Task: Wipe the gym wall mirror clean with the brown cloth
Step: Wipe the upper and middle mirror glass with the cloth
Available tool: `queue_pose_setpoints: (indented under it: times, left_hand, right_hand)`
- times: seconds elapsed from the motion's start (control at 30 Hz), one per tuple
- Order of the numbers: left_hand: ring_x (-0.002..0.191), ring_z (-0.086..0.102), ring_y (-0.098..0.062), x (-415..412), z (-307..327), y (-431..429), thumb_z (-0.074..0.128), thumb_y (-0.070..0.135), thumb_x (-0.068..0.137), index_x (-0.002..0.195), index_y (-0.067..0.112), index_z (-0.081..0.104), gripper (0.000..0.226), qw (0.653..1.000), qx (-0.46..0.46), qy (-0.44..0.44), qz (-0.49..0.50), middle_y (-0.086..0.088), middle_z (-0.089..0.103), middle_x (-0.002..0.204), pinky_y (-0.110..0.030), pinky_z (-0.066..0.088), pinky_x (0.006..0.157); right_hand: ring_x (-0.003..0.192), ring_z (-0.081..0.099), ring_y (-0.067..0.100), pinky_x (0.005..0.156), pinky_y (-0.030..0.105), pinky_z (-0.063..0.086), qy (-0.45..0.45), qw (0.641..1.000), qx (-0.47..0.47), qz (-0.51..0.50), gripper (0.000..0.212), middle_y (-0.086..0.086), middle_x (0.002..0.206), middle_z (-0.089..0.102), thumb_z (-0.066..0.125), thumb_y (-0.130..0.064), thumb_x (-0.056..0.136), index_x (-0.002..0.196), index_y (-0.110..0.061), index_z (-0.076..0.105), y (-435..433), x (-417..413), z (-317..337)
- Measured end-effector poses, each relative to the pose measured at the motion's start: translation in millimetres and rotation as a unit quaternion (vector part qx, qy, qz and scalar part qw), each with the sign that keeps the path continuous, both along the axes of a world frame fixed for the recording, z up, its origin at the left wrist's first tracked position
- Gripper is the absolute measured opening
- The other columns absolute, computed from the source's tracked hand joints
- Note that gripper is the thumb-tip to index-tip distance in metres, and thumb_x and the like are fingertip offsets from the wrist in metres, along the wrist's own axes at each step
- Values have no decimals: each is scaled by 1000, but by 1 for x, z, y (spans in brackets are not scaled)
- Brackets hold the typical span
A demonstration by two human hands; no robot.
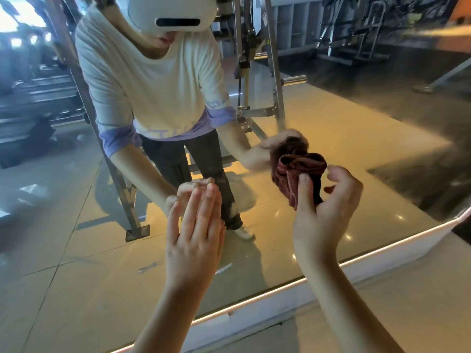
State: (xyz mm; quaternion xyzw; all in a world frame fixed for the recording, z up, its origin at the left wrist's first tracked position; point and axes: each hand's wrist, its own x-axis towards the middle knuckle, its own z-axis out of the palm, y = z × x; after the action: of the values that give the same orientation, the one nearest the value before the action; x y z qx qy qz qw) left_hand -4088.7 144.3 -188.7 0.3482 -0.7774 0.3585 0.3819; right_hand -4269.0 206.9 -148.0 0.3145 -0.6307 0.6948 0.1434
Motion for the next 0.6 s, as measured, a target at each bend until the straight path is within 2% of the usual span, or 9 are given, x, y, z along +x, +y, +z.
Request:
queue_pose_setpoints:
  times: [0.1,0.17,0.23,0.3,0.43,0.53,0.6]
  left_hand:
    - [148,21,-26,1,1,0,65,15,93,150,1,37,66,1000,8,0,-7,-9,21,161,-42,10,126]
    - [149,21,-26,2,1,1,64,15,93,150,1,38,64,1000,11,-2,-9,-9,20,161,-42,10,126]
    - [149,22,-26,3,1,0,62,14,94,149,1,39,62,1000,13,-4,-10,-10,22,161,-42,12,125]
    - [148,25,-27,3,1,0,61,13,94,149,0,40,60,1000,15,-4,-16,-10,25,160,-43,13,125]
    - [148,23,-26,0,2,1,59,16,93,150,1,37,63,1000,20,1,-13,-12,28,159,-43,13,124]
    - [148,21,-27,-1,3,3,60,19,93,151,0,32,67,1000,21,4,-10,-14,30,157,-43,13,124]
    - [149,20,-27,-1,4,3,61,19,94,152,-1,30,68,1000,12,-2,-16,-15,29,158,-43,12,126]
  right_hand:
    - [90,58,31,70,17,49,-9,999,-27,-28,26,3,105,52,61,-22,92,104,0,57,-1,4,2]
    - [93,62,30,74,26,51,36,998,-8,-56,20,10,105,62,58,-14,95,108,2,61,-3,7,1]
    - [97,62,31,81,25,46,70,995,18,-71,25,18,109,65,52,-11,98,114,4,63,-4,9,-3]
    - [103,60,34,86,26,45,94,993,38,-62,33,23,115,63,49,-14,99,123,6,62,-2,13,-8]
    - [117,49,31,90,36,51,145,983,102,-48,50,25,129,53,57,-23,97,135,8,51,0,24,-18]
    - [117,44,33,92,46,51,167,967,168,-97,62,22,131,44,57,-35,95,140,4,43,-6,23,-17]
    - [114,42,33,97,50,42,201,945,206,-156,62,17,130,41,54,-40,95,140,1,43,-8,15,-16]
